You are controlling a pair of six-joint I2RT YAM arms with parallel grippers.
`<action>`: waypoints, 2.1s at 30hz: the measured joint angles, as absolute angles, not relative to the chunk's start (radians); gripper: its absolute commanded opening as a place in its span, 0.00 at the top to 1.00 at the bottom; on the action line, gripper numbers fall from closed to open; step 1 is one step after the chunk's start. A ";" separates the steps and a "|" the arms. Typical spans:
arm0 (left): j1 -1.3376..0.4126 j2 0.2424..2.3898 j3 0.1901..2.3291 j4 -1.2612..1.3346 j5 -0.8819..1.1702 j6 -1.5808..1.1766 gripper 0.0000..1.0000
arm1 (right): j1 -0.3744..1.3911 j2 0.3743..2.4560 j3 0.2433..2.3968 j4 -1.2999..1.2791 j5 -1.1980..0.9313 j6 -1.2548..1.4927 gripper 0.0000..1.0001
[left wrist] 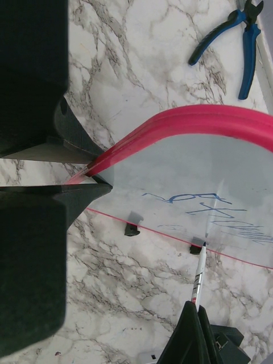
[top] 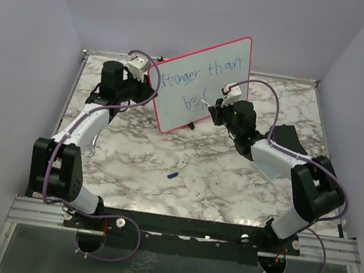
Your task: Write a sentence on the whiteboard
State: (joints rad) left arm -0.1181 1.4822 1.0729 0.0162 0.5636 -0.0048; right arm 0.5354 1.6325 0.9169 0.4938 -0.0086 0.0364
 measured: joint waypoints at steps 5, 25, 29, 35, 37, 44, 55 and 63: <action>-0.118 1.482 1.073 0.016 0.564 -0.003 0.97 | 0.535 1.647 0.932 0.492 0.003 0.036 0.99; -0.118 1.482 1.073 0.015 0.561 -0.002 0.97 | 0.537 1.657 0.944 0.484 0.108 0.036 0.99; -0.118 1.481 1.073 0.013 0.561 -0.002 0.97 | 0.537 1.657 0.944 0.484 0.125 0.033 1.00; -0.120 1.480 1.073 0.012 0.560 -0.001 0.96 | 0.537 1.657 0.946 0.484 0.136 0.033 0.99; -0.120 1.480 1.073 0.012 0.560 -0.001 0.93 | 0.537 1.657 0.946 0.484 0.136 0.032 0.99; -0.120 1.480 1.073 0.011 0.553 -0.003 0.75 | 0.537 1.628 0.929 0.485 0.133 0.032 0.99; -0.127 1.480 1.073 -0.043 0.508 0.009 0.63 | 0.537 1.575 0.895 0.486 0.136 0.033 0.99; -0.127 1.480 1.073 -0.049 0.504 0.009 0.47 | 0.537 1.574 0.892 0.485 0.138 0.034 0.99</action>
